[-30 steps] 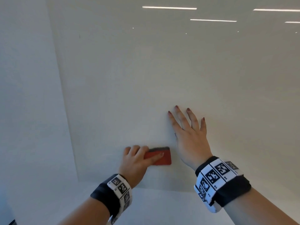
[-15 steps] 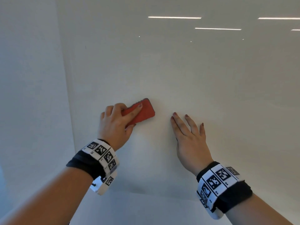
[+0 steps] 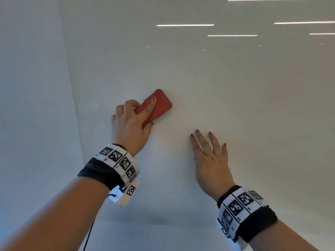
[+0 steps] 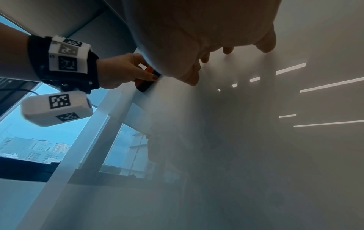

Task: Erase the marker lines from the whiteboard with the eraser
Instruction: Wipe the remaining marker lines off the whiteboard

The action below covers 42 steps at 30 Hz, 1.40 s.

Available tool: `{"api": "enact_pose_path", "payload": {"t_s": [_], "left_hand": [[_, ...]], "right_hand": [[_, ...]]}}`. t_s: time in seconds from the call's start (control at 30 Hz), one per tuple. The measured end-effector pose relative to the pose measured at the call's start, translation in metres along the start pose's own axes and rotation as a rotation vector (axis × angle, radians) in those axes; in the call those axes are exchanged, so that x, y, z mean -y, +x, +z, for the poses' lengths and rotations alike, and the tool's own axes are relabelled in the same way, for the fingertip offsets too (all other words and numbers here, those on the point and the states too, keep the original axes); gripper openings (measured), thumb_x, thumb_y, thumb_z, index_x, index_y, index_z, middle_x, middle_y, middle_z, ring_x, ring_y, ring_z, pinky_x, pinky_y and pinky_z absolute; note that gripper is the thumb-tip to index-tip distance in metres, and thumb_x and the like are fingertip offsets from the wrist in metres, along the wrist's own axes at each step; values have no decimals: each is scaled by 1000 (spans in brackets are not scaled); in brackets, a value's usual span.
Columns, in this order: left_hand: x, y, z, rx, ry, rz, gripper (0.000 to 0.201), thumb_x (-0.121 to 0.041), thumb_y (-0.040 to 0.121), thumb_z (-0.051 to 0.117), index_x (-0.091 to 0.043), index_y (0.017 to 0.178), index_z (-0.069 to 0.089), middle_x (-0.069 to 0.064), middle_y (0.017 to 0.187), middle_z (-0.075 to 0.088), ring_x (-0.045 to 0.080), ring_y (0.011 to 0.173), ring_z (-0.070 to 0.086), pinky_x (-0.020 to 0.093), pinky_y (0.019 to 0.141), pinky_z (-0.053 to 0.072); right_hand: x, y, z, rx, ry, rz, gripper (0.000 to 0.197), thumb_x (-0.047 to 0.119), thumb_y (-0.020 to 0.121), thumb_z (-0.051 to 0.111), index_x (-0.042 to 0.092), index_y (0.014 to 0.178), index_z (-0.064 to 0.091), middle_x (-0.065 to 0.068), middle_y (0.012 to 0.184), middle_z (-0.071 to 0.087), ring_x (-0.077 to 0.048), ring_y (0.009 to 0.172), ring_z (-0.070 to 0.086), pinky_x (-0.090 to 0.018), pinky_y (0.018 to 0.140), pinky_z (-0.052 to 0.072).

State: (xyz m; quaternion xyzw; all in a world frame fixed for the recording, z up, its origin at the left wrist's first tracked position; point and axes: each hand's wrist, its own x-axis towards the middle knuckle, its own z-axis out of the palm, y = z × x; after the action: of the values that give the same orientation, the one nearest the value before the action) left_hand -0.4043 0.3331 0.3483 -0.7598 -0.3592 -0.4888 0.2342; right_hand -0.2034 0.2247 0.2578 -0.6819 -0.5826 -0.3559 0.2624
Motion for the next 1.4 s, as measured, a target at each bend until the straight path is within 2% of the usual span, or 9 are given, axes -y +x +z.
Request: {"api": "enact_pose_path", "payload": {"t_s": [0.23,0.4,0.57,0.8,1.07,1.23,1.4], "left_hand": [[-24,-29,19,50,-23,169,69,-33,75,70,-41,137,41,6,112,49,30,94,45,44,75,43],[-25,-44,26,58,-74,174,71,-32,73,72,-43,136,41,4,112,50,27,94,46,44,76,43],[-23,-60,31,65,-100,201,72,-30,71,75,-42,134,43,3,112,52,27,94,48,44,76,45],[-23,-70,39,53,-100,201,73,-27,71,76,-41,134,43,3,116,51,27,97,47,46,79,44],[-28,-74,40,58,-42,186,76,-26,72,77,-38,137,38,4,119,48,27,101,47,48,83,44],[-38,-75,32,98,-11,164,75,-28,73,76,-37,138,38,5,119,51,29,100,50,47,82,46],[-51,-70,23,119,4,153,73,-27,73,76,-35,138,42,3,120,53,29,102,51,47,83,46]], "right_hand": [[9,12,-6,-12,61,67,74,5,80,58,15,148,31,-2,155,23,-34,140,16,-65,102,29],[9,9,-8,-18,135,91,70,4,85,55,16,148,29,0,155,21,-30,142,15,-62,105,29],[5,4,-14,16,176,126,64,14,92,51,18,150,24,1,157,16,-25,143,13,-55,110,28],[-5,-1,-13,26,158,111,65,11,89,54,16,148,29,3,156,18,-25,142,16,-57,106,33],[-17,-3,-17,83,159,44,66,17,90,55,20,150,26,5,158,14,-22,144,11,-52,113,21],[-26,-1,-29,189,174,-10,69,29,94,49,26,152,11,11,159,3,-17,146,1,-47,116,13],[-32,2,-45,262,193,-36,72,37,96,44,29,152,-1,12,159,-1,-14,145,-4,-44,117,10]]}}
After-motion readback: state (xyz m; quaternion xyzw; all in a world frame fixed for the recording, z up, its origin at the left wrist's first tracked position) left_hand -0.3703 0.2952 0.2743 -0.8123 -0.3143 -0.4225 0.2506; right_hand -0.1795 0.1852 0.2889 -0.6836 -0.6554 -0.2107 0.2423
